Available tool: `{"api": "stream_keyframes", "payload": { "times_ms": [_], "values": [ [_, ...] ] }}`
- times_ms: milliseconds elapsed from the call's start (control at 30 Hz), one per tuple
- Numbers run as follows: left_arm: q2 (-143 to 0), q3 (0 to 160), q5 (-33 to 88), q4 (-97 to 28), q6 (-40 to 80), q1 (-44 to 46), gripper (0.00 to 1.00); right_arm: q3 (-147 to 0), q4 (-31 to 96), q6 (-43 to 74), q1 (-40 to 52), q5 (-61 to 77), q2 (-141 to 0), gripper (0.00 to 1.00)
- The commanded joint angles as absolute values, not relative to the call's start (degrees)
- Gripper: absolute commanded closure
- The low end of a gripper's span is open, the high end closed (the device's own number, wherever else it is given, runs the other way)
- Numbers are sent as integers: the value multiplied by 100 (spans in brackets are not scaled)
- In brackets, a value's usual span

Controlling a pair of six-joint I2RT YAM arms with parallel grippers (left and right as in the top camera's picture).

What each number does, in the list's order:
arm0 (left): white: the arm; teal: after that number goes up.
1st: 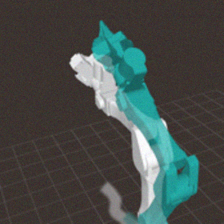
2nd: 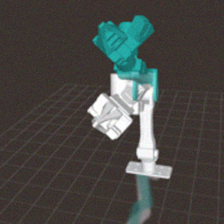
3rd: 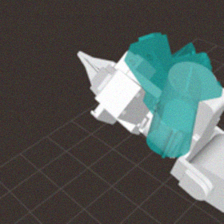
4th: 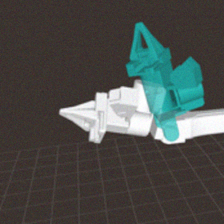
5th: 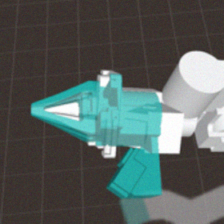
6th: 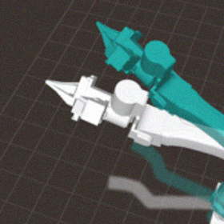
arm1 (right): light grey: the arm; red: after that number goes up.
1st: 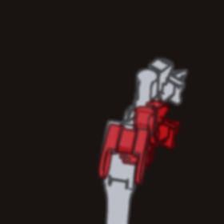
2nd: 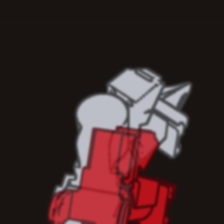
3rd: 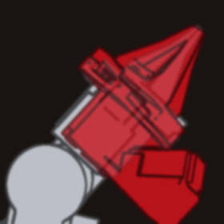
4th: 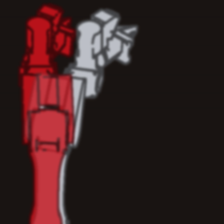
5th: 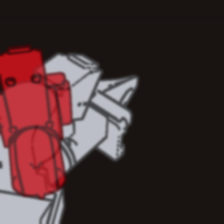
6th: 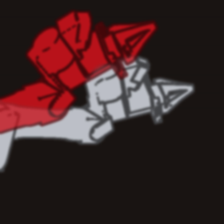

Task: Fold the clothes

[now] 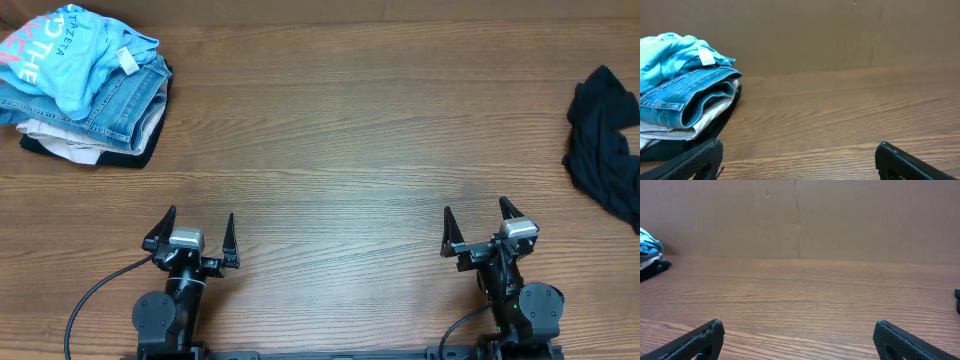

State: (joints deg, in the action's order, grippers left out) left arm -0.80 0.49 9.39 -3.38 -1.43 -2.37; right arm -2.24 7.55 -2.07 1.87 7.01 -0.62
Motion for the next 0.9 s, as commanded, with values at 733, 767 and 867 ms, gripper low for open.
{"api": "stream_keyframes", "payload": {
  "times_ms": [733, 767, 867],
  "values": [
    [-34, 27, 991, -333, -128, -266, 0, -189, 727, -189, 158, 617, -16, 0],
    [-34, 27, 989, -333, -130, -266, 0, -189, 727, -189, 158, 521, -16, 0],
    [-34, 27, 991, -333, -128, -266, 0, -189, 272, -185, 158, 478, -16, 0]
  ]
}}
